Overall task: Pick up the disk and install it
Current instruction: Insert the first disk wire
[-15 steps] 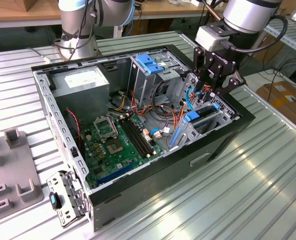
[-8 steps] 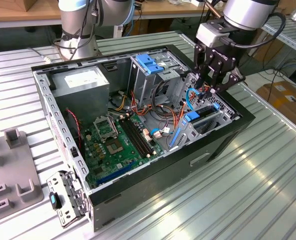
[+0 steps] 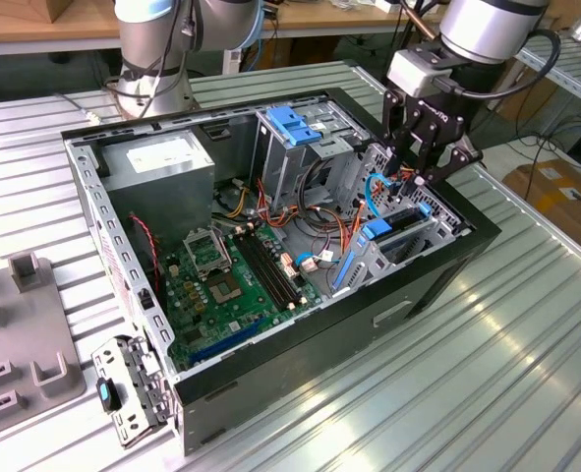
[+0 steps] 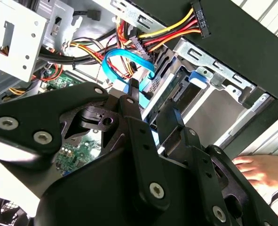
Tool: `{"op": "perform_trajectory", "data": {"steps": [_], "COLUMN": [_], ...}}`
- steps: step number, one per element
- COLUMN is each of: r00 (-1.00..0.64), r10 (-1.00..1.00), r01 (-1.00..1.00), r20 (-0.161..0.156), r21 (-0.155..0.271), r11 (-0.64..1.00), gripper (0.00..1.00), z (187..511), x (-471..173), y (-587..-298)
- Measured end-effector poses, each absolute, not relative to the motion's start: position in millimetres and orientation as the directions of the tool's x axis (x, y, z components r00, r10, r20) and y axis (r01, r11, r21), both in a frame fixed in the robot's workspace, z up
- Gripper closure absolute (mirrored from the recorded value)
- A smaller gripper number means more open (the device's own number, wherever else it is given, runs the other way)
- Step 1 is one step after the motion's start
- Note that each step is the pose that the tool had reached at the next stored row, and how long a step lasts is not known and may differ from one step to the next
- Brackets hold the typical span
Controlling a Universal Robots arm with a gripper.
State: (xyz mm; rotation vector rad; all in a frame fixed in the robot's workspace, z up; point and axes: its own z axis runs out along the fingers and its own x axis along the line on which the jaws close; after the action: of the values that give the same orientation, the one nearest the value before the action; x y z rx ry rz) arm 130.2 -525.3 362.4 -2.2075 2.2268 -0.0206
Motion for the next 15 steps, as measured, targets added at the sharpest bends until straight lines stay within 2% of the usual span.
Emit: {"op": "perform_trajectory", "data": {"steps": [15], "r00": [-0.009], "r10": [-1.0], "r01": [-1.0], "r20": [0.01], "r21": [-0.013], "r11": [0.009], "gripper": [0.57], "z": [357.4], "x": [130.2], "y": [-526.3]}}
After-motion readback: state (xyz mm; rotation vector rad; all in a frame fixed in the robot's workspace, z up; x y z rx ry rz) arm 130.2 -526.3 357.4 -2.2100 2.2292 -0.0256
